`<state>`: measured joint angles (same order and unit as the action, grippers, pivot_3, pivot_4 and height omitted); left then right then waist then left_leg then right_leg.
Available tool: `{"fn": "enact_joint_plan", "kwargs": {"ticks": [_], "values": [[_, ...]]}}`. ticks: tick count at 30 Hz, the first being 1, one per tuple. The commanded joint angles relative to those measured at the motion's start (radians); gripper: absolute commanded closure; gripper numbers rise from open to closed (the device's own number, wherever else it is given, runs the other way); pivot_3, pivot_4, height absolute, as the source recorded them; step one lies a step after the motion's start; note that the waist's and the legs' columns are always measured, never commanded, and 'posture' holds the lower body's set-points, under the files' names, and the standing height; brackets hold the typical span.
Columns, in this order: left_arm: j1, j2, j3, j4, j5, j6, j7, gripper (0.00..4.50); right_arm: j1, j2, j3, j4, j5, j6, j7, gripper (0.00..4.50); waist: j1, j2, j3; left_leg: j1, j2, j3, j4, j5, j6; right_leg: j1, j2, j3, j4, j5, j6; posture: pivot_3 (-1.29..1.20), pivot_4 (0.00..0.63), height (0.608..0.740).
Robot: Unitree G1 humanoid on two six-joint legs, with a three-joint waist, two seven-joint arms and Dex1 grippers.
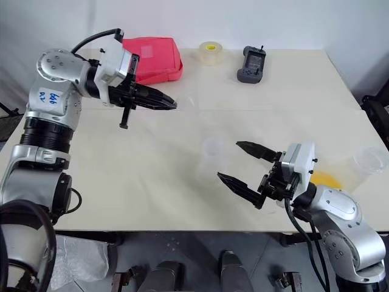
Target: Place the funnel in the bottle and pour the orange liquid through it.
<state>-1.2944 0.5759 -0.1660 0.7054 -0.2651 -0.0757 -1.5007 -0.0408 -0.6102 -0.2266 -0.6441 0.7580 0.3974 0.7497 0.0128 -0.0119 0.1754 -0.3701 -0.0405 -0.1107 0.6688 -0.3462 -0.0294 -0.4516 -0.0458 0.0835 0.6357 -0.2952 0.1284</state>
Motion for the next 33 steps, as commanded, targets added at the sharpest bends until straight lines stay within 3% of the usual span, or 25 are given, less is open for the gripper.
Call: {"fn": "enact_joint_plan", "kwargs": {"ticks": [1, 23, 33], "values": [[-0.06, -0.037, -0.001, 0.028, 0.022, -0.097, -0.073, 4.47, 0.015, -0.011, -0.05, -0.091, 0.023, 0.018, -0.075, 0.0, 0.002, -0.001, 0.0, 0.0, 0.0, 0.0, 0.0, 0.0, 0.0, 0.0, 0.0, 0.0, 0.0, 0.0, 0.0, 0.0, 0.15, 0.74], [-0.027, 0.068, -0.203, -0.125, -0.056, -0.203, -0.114, 4.47, -0.021, -0.043, -0.054, -0.16, 0.075, 0.106, -0.223, 0.0, -0.014, -0.001, 0.001, 0.0, -0.002, 0.0, 0.012, -0.001, 0.001, 0.001, 0.002, 0.002, 0.008, 0.0, 0.0, 0.0, 0.15, 0.74], [-0.064, 0.051, -0.267, -0.094, -0.018, -0.315, -0.114, 4.47, -0.034, -0.04, -0.039, -0.147, 0.065, 0.101, -0.215, 0.0, -0.014, -0.001, 0.001, 0.0, -0.002, 0.0, 0.013, -0.001, 0.001, 0.001, 0.002, 0.002, 0.008, 0.0, 0.0, 0.0, 0.15, 0.74]]}}
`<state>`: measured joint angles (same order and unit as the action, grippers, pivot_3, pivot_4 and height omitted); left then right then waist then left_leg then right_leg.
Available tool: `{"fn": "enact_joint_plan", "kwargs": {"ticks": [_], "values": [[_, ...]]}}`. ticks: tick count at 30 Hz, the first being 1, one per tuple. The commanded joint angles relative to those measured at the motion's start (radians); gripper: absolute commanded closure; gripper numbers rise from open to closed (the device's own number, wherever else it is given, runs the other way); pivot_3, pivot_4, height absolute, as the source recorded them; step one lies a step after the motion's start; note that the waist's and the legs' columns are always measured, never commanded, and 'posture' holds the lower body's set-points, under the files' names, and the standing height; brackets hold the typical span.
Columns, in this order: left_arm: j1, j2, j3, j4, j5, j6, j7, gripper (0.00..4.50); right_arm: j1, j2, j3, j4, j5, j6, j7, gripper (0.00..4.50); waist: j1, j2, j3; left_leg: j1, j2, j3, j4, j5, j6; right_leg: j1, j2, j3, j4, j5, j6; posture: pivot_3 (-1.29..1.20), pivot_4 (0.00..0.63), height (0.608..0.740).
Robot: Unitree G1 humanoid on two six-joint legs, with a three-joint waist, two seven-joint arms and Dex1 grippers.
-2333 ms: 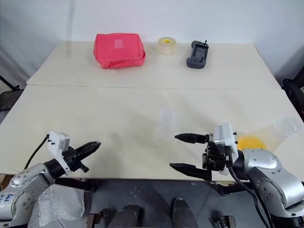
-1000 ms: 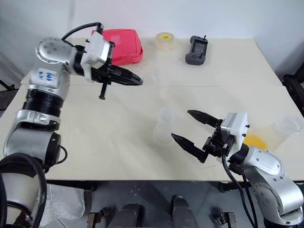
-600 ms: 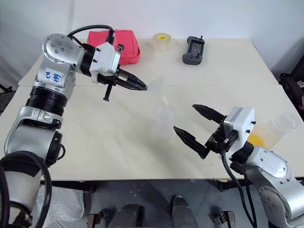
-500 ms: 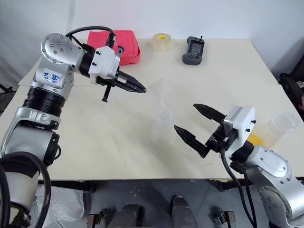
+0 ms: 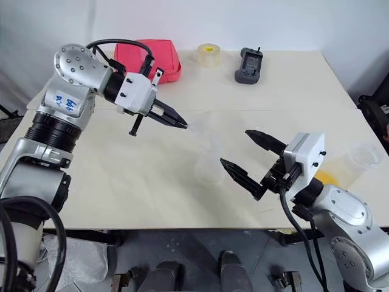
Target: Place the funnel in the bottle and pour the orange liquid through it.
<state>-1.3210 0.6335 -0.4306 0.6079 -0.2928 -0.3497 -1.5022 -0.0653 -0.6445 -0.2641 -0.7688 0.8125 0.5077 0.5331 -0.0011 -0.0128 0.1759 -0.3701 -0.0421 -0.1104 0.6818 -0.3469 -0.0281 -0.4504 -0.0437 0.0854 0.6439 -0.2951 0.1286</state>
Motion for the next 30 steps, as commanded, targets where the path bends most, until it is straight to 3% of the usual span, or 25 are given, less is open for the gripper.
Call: {"fn": "enact_joint_plan", "kwargs": {"ticks": [1, 3, 6, 15, 19, 24, 30], "values": [[-0.041, -0.01, -0.003, 0.009, 0.016, -0.047, -0.112, 4.47, -0.008, -0.005, -0.002, -0.023, 0.011, -0.01, 0.001, 0.0, 0.0, 0.0, 0.0, 0.0, 0.0, 0.0, 0.0, 0.0, 0.0, 0.0, 0.0, 0.0, 0.0, 0.0, 0.0, 0.0, 0.15, 0.74], [-0.05, -0.019, -0.007, 0.014, 0.019, -0.06, -0.112, 4.47, -0.003, -0.004, 0.0, -0.022, 0.004, -0.015, 0.004, 0.0, 0.0, 0.0, 0.0, 0.0, 0.0, 0.0, 0.0, 0.0, 0.0, 0.0, 0.0, 0.0, 0.0, 0.0, 0.0, 0.0, 0.15, 0.74], [-0.055, -0.021, -0.028, -0.011, -0.024, -0.051, -0.112, 3.9, 0.002, -0.003, -0.002, -0.021, 0.0, -0.019, 0.007, 0.0, 0.0, 0.0, 0.0, 0.0, 0.0, 0.0, 0.0, 0.0, 0.0, 0.0, 0.001, 0.0, 0.0, 0.0, 0.0, 0.0, 0.15, 0.74], [-0.059, -0.012, -0.04, -0.068, -0.111, 0.042, -0.112, 1.24, 0.026, -0.003, -0.022, -0.006, -0.015, -0.043, 0.035, 0.0, -0.001, 0.0, 0.0, 0.0, 0.0, 0.0, 0.0, 0.0, 0.0, 0.0, 0.001, 0.0, 0.001, 0.0, 0.0, 0.0, 0.15, 0.74], [-0.04, -0.007, 0.029, -0.112, -0.15, 0.153, -0.112, 0.05, 0.052, -0.01, -0.047, -0.006, -0.016, -0.056, 0.048, 0.0, -0.001, 0.0, 0.0, 0.0, 0.0, 0.0, 0.0, 0.0, 0.0, 0.0, 0.001, 0.0, 0.002, 0.0, 0.0, 0.0, 0.15, 0.74], [0.029, 0.034, 0.142, -0.171, -0.201, 0.368, -0.061, 0.05, 0.107, -0.018, -0.103, -0.029, -0.003, -0.038, 0.022, 0.0, -0.006, 0.0, 0.0, 0.001, 0.0, 0.0, 0.0, 0.0, 0.001, 0.0, 0.002, 0.0, 0.003, 0.0, 0.0, 0.0, 0.15, 0.74], [0.265, 0.03, 0.325, -0.297, -0.302, 0.592, 0.097, 0.05, 0.191, 0.0, -0.175, -0.128, 0.037, -0.01, -0.094, 0.0, -0.002, 0.0, 0.0, 0.001, 0.0, 0.0, 0.002, 0.0, 0.0, 0.0, 0.001, 0.001, 0.008, 0.0, 0.0, 0.0, 0.15, 0.74]]}}
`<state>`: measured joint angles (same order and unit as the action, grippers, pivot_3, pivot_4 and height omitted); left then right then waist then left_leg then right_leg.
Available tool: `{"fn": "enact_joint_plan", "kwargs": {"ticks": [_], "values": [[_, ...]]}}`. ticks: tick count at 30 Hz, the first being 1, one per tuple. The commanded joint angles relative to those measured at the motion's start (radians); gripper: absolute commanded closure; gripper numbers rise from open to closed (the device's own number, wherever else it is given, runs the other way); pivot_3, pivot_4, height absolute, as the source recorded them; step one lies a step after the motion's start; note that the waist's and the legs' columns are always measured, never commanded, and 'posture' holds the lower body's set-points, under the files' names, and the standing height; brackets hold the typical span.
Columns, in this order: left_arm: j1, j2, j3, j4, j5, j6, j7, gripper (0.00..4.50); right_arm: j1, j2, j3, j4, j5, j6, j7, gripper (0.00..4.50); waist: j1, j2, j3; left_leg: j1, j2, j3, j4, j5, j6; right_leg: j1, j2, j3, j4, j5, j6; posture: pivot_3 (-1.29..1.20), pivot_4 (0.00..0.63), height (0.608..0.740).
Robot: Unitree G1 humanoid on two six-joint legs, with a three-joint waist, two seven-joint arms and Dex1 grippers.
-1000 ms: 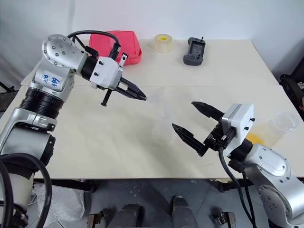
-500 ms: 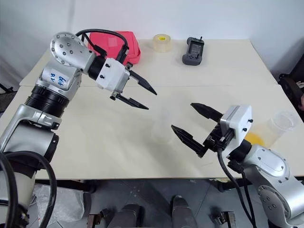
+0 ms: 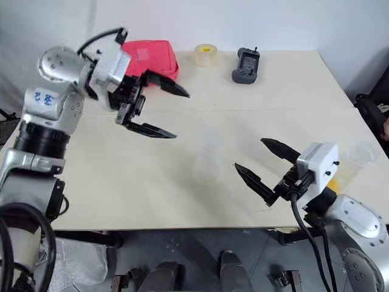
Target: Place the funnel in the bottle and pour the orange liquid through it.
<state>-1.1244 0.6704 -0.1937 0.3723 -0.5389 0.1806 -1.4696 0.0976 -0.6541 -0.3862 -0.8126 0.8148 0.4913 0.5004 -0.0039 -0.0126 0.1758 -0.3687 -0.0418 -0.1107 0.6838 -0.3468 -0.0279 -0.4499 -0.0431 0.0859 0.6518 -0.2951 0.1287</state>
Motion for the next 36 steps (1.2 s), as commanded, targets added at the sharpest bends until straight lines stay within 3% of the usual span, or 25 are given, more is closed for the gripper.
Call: {"fn": "enact_joint_plan", "kwargs": {"ticks": [1, 6, 9, 15, 19, 23, 29, 36], "values": [[0.127, -0.017, 0.116, -0.074, -0.069, 0.093, 0.099, 0.05, 0.048, 0.016, -0.066, -0.116, 0.039, 0.012, -0.097, 0.0, 0.002, 0.0, 0.0, 0.0, 0.0, 0.0, 0.0, 0.0, 0.0, 0.0, -0.001, 0.0, 0.001, 0.0, 0.0, 0.0, 0.15, 0.74], [0.273, -0.05, 0.167, -0.138, -0.061, 0.168, 0.185, 0.05, 0.126, 0.035, -0.122, -0.21, 0.069, 0.019, -0.219, 0.0, 0.007, 0.0, 0.0, 0.0, 0.0, -0.001, 0.001, 0.0, 0.0, 0.001, -0.003, 0.0, 0.0, 0.0, 0.0, 0.0, 0.15, 0.74], [0.364, -0.078, 0.148, -0.062, -0.009, 0.119, 0.168, 0.05, 0.307, 0.022, -0.111, -0.233, 0.049, -0.048, -0.337, 0.0, 0.018, 0.0, -0.002, 0.001, -0.001, -0.001, 0.001, 0.0, -0.001, 0.002, -0.003, 0.0, -0.001, 0.0, 0.0, 0.0, 0.15, 0.74], [0.396, -0.134, 0.127, 0.065, 0.049, 0.074, 0.109, 0.05, 0.631, 0.039, 0.015, -0.235, -0.107, -0.428, -0.413, 0.0, 0.024, -0.001, -0.002, 0.003, -0.002, 0.003, 0.0, 0.001, 0.001, 0.003, 0.001, 0.001, -0.006, 0.0, 0.0, 0.0, 0.15, 0.74], [0.364, -0.189, 0.137, 0.166, 0.071, -0.008, 0.053, 0.05, 0.881, 0.107, 0.087, -0.235, -0.264, -0.672, -0.495, 0.0, 0.029, -0.001, -0.002, 0.007, -0.003, 0.007, -0.001, 0.001, 0.003, 0.006, 0.0, 0.003, -0.005, 0.0, 0.0, 0.0, 0.15, 0.74], [0.352, -0.226, 0.15, 0.202, 0.068, -0.032, 0.0, 0.05, 1.04, 0.199, 0.08, -0.235, -0.311, -0.769, -0.557, 0.0, 0.025, -0.001, -0.002, 0.012, -0.002, 0.009, -0.002, -0.002, 0.008, 0.012, 0.001, 0.003, -0.008, 0.0, 0.0, 0.0, 0.15, 0.74], [0.344, -0.242, 0.152, 0.219, 0.086, -0.035, -0.02, 0.05, 1.071, 0.305, -0.02, -0.232, -0.256, -0.716, -0.542, 0.0, 0.005, -0.001, -0.001, 0.02, 0.001, 0.008, -0.003, -0.003, 0.009, 0.022, 0.002, 0.004, -0.014, -0.001, -0.001, 0.0, 0.15, 0.74], [0.367, -0.244, 0.162, 0.176, 0.083, -0.027, -0.01, 0.05, 0.855, 0.252, -0.184, -0.095, -0.127, -0.584, -0.499, 0.0, 0.003, -0.001, -0.001, 0.019, 0.001, 0.008, -0.003, -0.003, 0.01, 0.022, 0.0, 0.004, -0.015, -0.001, -0.001, 0.0, 0.15, 0.74]]}}
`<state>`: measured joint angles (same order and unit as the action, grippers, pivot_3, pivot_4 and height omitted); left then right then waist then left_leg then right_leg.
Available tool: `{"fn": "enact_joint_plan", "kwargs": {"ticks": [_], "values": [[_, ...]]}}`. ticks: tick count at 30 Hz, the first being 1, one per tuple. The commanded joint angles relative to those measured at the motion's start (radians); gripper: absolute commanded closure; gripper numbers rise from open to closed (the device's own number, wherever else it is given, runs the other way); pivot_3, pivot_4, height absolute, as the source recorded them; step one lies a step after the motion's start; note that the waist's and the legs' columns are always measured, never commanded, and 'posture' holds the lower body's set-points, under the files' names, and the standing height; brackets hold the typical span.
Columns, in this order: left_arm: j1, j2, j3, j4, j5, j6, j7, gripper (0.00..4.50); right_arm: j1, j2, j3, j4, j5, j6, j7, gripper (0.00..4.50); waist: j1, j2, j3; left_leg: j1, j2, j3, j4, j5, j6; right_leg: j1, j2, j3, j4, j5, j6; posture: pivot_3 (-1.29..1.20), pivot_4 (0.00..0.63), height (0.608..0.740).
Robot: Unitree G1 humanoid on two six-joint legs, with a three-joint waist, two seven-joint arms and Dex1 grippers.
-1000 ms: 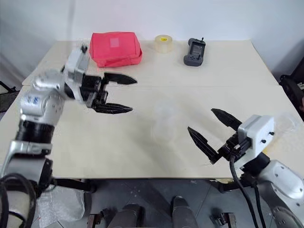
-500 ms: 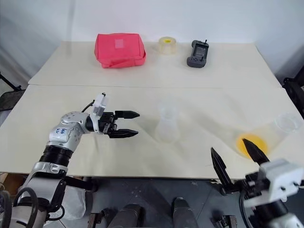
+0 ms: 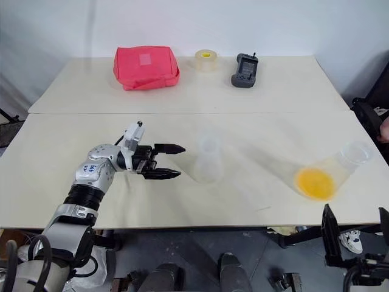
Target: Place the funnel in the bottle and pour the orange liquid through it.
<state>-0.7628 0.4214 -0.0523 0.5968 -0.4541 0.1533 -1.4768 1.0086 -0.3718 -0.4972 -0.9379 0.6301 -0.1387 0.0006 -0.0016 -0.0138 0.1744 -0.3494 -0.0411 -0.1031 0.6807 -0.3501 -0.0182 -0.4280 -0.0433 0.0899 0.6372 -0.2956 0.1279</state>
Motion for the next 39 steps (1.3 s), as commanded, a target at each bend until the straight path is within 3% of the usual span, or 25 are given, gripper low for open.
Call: {"fn": "enact_joint_plan", "kwargs": {"ticks": [1, 15, 25, 34, 37, 39], "values": [[0.012, 0.008, 0.023, -0.057, -0.003, 0.005, 0.001, 0.05, -0.089, -0.045, -0.091, 0.048, 0.073, 0.069, 0.004, 0.0, 0.0, 0.001, 0.0, 0.0, 0.0, 0.0, 0.0, 0.0, 0.0, 0.0, 0.0, 0.0, 0.0, 0.0, 0.0, 0.0, 0.15, 0.74], [0.134, 0.031, 0.064, -0.254, -0.033, 0.089, 0.083, 0.05, -0.469, -0.178, -0.156, 0.249, 0.173, 0.329, 0.091, 0.0, 0.003, 0.001, 0.0, 0.0, 0.0, -0.001, 0.0, 0.0, 0.0, -0.001, -0.001, -0.001, 0.001, 0.0, 0.0, 0.0, 0.15, 0.74], [0.181, 0.044, 0.088, -0.313, -0.041, 0.107, 0.11, 0.05, -0.634, -0.189, -0.181, 0.34, 0.133, 0.413, 0.109, 0.0, 0.003, 0.002, 0.0, 0.0, 0.0, -0.001, -0.001, 0.0, 0.0, -0.001, -0.003, -0.001, 0.001, 0.0, 0.001, 0.0, 0.15, 0.74], [0.199, 0.039, 0.092, -0.339, -0.041, 0.117, 0.126, 0.05, -0.806, -0.185, -0.127, 0.479, 0.056, 0.433, 0.122, 0.0, 0.001, 0.002, 0.0, 0.0, 0.0, -0.001, -0.001, 0.0, 0.0, -0.001, -0.002, 0.0, 0.0, 0.001, 0.001, 0.0, 0.15, 0.74], [0.201, 0.041, 0.093, -0.341, -0.042, 0.119, 0.127, 0.0, -0.85, -0.182, -0.133, 0.491, 0.068, 0.471, 0.103, 0.59, 0.001, 0.002, 0.0, -0.001, 0.0, -0.001, -0.001, 0.0, 0.0, -0.002, -0.003, 0.0, 0.001, 0.001, 0.001, 0.0, 0.15, 0.74], [0.202, 0.044, 0.095, -0.342, -0.042, 0.119, 0.128, 0.0, -0.859, -0.187, -0.128, 0.476, 0.076, 0.499, 0.108, 1.24, 0.001, 0.002, 0.0, -0.001, 0.0, -0.001, -0.001, 0.0, 0.0, -0.003, -0.003, 0.0, 0.001, 0.001, 0.001, 0.0, 0.15, 0.74]]}}
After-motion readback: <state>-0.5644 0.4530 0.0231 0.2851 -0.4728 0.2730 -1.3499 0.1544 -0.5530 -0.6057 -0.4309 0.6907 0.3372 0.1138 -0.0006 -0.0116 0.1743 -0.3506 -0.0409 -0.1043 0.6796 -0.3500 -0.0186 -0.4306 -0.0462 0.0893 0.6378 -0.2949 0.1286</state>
